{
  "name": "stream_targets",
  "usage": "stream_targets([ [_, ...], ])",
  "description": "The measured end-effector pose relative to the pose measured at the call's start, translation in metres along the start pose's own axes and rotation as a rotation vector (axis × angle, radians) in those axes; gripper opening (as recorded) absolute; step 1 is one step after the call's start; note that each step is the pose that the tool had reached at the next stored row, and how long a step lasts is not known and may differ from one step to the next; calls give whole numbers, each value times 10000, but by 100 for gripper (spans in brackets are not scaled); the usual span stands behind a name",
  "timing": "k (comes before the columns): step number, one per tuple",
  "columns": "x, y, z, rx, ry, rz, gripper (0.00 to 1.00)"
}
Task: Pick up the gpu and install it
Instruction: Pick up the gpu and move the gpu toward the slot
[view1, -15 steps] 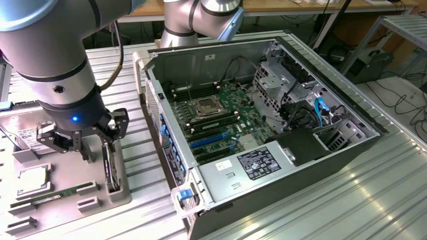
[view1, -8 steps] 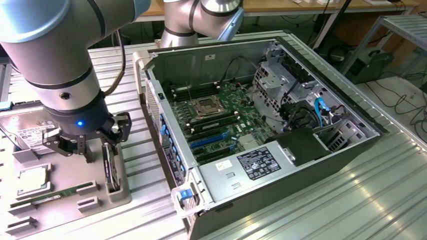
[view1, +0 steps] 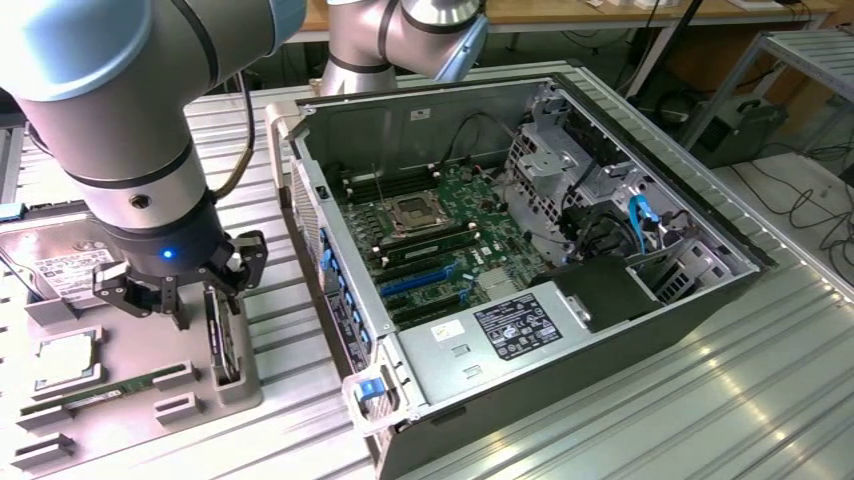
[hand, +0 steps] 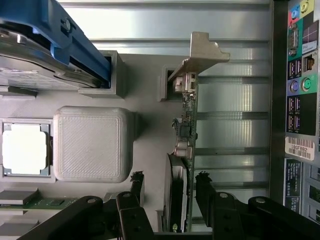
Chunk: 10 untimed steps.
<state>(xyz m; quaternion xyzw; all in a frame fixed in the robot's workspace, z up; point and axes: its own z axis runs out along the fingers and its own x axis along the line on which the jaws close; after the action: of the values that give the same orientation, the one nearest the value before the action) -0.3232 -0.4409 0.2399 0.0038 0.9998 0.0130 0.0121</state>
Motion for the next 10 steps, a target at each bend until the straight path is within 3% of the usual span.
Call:
stream_targets([
  [10,-5,0,13,-2,-1,4,54],
])
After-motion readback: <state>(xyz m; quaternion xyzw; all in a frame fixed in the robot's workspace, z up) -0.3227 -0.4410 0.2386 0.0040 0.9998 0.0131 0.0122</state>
